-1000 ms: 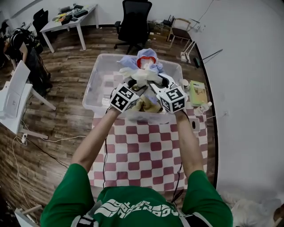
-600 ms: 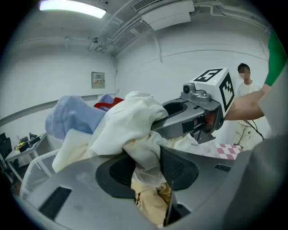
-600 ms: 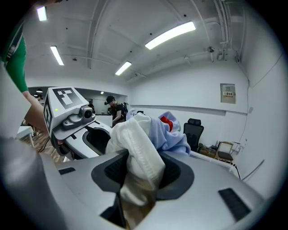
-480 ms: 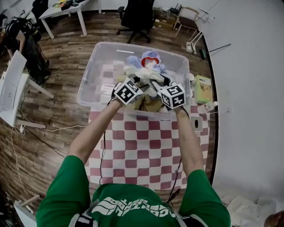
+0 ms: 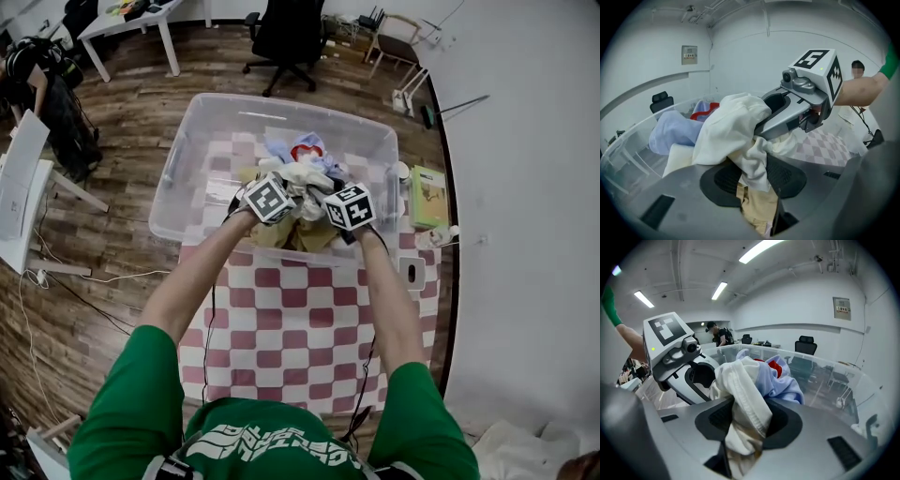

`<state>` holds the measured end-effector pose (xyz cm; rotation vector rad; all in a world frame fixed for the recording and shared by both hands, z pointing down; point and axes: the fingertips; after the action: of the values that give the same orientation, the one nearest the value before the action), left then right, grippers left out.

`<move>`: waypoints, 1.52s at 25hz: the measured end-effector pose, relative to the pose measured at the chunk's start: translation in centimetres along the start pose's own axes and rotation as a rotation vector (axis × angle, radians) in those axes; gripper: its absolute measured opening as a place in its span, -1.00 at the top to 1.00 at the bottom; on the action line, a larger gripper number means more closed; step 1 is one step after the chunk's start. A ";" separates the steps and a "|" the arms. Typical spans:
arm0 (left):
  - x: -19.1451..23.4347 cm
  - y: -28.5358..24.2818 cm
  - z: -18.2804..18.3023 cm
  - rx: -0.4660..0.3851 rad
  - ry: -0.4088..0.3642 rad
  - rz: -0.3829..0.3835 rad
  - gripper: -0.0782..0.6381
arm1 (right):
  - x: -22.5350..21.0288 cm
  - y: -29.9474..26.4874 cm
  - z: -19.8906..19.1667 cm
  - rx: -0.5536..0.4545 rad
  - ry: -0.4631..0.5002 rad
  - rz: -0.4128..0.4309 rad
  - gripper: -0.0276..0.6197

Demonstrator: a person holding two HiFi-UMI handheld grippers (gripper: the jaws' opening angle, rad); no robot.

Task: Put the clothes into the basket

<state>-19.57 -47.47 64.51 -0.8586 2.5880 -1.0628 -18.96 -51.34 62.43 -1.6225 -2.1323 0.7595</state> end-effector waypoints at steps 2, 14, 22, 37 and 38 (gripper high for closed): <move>0.3 -1.0 -0.7 0.029 0.000 -0.020 0.36 | -0.4 -1.0 -1.0 0.031 -0.021 0.007 0.44; -0.8 -5.6 -4.8 0.158 0.007 -0.112 0.36 | -2.1 -4.8 -8.3 0.303 -0.144 0.050 0.44; -0.9 -5.9 -5.0 0.162 0.003 -0.108 0.36 | -2.2 -4.5 -8.7 0.276 -0.139 0.042 0.43; 0.1 -0.9 -2.9 0.108 -0.005 -0.024 0.34 | -3.8 1.3 -4.3 0.178 -0.160 -0.066 0.09; 0.2 -0.3 -2.6 0.097 -0.004 -0.014 0.34 | -3.9 1.9 -3.9 0.173 -0.154 -0.079 0.09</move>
<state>-20.62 -46.33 66.59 -0.8557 2.5080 -1.1784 -14.10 -53.91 64.53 -1.4249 -2.1522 1.0418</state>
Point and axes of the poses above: the fingertips, and each gripper's own axes: y backward along the fingers, x to its left, z out of its top, and after that the axes turned 2 degrees about -y, right-handed
